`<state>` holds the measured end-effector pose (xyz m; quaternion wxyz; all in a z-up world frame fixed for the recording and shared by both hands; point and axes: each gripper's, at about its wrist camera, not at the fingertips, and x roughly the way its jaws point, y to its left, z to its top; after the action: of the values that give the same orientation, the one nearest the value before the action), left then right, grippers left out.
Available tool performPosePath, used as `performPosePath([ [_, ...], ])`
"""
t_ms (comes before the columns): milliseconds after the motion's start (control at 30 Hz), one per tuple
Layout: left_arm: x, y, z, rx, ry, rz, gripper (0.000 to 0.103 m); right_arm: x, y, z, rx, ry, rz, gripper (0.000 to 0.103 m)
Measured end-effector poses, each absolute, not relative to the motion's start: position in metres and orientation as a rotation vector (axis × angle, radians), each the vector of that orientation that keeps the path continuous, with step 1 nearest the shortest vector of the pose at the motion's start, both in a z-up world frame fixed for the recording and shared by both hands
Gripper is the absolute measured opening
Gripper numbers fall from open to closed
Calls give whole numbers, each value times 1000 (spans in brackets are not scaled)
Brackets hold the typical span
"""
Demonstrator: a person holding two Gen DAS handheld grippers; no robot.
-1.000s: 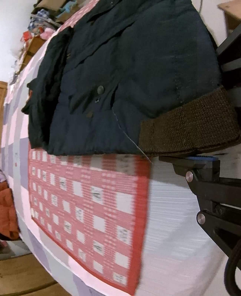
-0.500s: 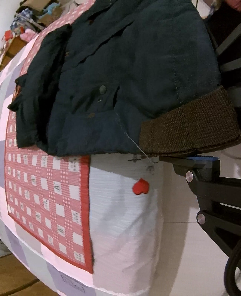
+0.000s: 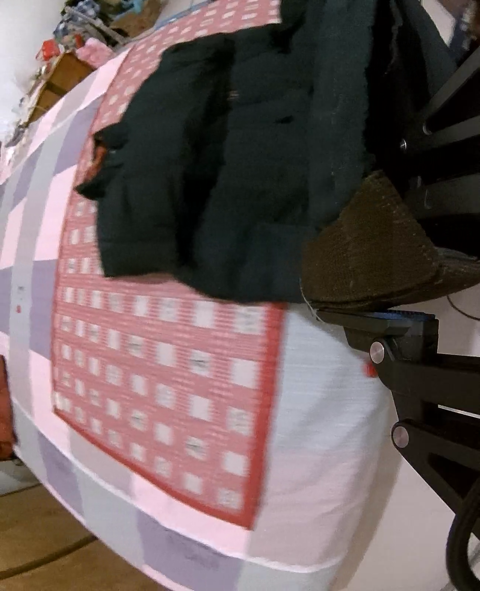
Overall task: Fold large clothes
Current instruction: 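Lift the hem with both tools and fold it toward the collar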
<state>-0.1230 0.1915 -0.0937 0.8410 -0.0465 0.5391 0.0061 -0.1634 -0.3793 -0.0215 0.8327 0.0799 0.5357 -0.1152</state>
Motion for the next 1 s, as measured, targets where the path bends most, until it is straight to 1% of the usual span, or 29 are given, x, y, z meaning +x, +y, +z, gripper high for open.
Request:
performPosePath([
  [133, -56, 188, -81, -124, 1120, 56, 14, -99, -393, -18, 174, 1079, -198, 13],
  [267, 11, 186, -81, -159, 1104, 112, 14, -18, -410, -21, 182, 1026, -138, 13],
  [367, 65, 184, -89, -170, 1100, 150, 14, 44, -418, -31, 167, 1012, -102, 13],
  [467, 118, 180, -105, -158, 1112, 173, 14, 114, -424, -55, 150, 1027, -80, 13],
  [633, 206, 170, -142, -120, 1160, 172, 14, 206, -437, -104, 162, 1069, -95, 13],
  [733, 258, 165, -175, -109, 1214, 161, 14, 251, -446, -136, 209, 1104, -123, 13],
  [867, 304, 160, -229, -97, 1300, 161, 14, 294, -450, -184, 222, 1176, -167, 13],
  [1000, 323, 152, -275, -75, 1350, 161, 15, 321, -452, -237, 236, 1240, -219, 13],
])
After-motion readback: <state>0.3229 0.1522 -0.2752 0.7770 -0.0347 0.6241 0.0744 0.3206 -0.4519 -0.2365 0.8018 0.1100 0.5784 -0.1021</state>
